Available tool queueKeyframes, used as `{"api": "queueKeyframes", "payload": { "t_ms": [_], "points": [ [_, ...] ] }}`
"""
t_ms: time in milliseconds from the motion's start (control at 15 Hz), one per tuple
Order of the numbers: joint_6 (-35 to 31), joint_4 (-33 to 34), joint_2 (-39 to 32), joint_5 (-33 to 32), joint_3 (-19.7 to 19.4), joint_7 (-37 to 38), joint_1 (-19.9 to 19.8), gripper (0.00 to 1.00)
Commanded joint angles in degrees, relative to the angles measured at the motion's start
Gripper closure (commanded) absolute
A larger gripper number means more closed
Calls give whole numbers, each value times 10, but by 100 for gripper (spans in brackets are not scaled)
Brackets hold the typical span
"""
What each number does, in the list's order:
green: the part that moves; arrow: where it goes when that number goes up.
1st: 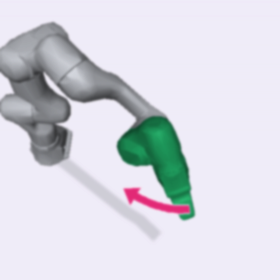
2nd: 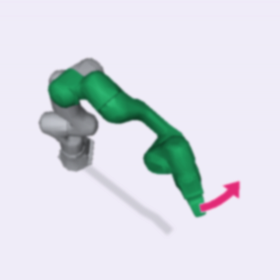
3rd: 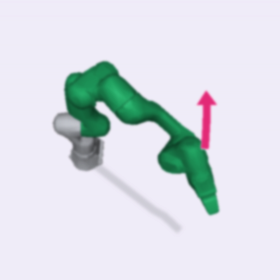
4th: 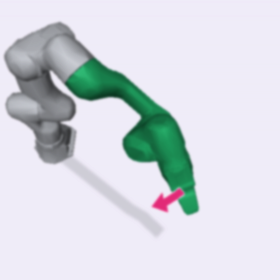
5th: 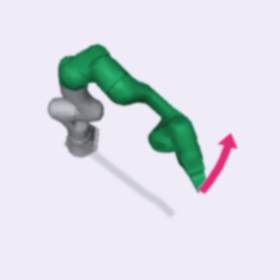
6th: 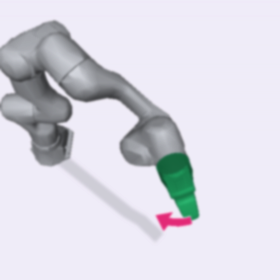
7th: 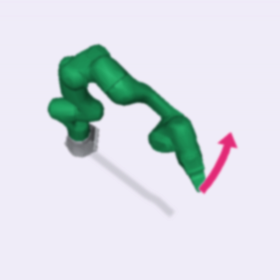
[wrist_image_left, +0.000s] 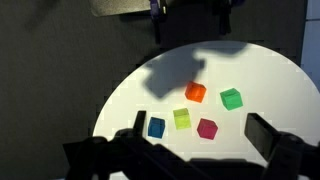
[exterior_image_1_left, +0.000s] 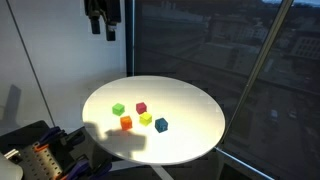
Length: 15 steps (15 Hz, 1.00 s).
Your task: Put the orange block on top of the green block
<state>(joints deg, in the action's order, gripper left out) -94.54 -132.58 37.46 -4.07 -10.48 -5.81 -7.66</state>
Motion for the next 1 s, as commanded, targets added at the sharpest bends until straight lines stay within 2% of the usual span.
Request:
{"api": "queueKeyframes", "payload": {
  "t_ms": [0, 933],
  "points": [
    [-3, 5, -6, 4, 3, 1, 1, 0],
    [-122, 5, -83, 16, 44, 1, 48, 0]
  ]
}}
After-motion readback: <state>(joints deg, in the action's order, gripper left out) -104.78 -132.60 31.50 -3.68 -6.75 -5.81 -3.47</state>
